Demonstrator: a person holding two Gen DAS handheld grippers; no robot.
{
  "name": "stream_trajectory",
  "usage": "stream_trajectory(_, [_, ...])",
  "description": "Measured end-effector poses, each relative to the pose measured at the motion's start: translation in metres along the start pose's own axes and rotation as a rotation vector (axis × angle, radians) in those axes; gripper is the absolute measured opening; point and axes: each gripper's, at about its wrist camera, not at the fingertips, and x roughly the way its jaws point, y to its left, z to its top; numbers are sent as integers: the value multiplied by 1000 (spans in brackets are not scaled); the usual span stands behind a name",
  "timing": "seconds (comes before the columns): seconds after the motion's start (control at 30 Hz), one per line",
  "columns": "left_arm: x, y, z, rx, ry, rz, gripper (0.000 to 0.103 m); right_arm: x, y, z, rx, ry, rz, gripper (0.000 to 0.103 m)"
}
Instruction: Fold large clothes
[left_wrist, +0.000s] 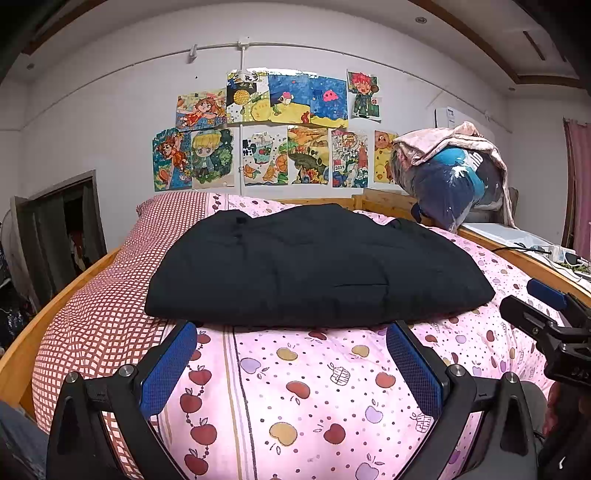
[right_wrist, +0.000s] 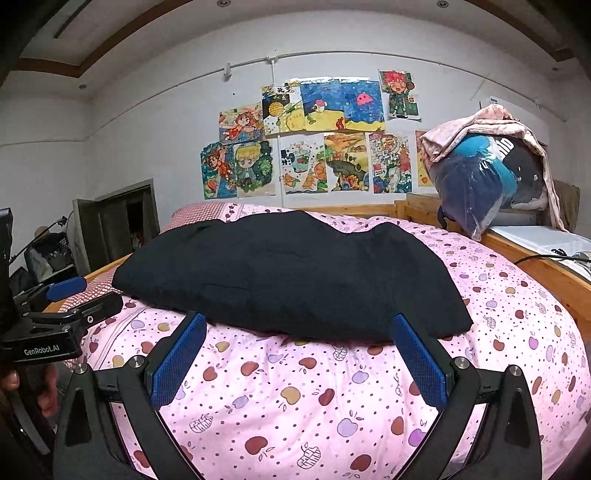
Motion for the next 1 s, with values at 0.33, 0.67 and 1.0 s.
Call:
stream_trajectory(0.33, [-3, -1, -2, 5, -9, -2, 103, 2, 1, -1, -1, 8, 1, 99])
stream_trajectory(0.67, [-3, -2, -3, 7, -8, -2, 103, 3, 1, -2, 0, 10, 3, 99])
stream_trajectory(1.0, [-3, -3, -4, 9, -10, -2, 103, 3, 1, -2, -4, 9, 2, 99])
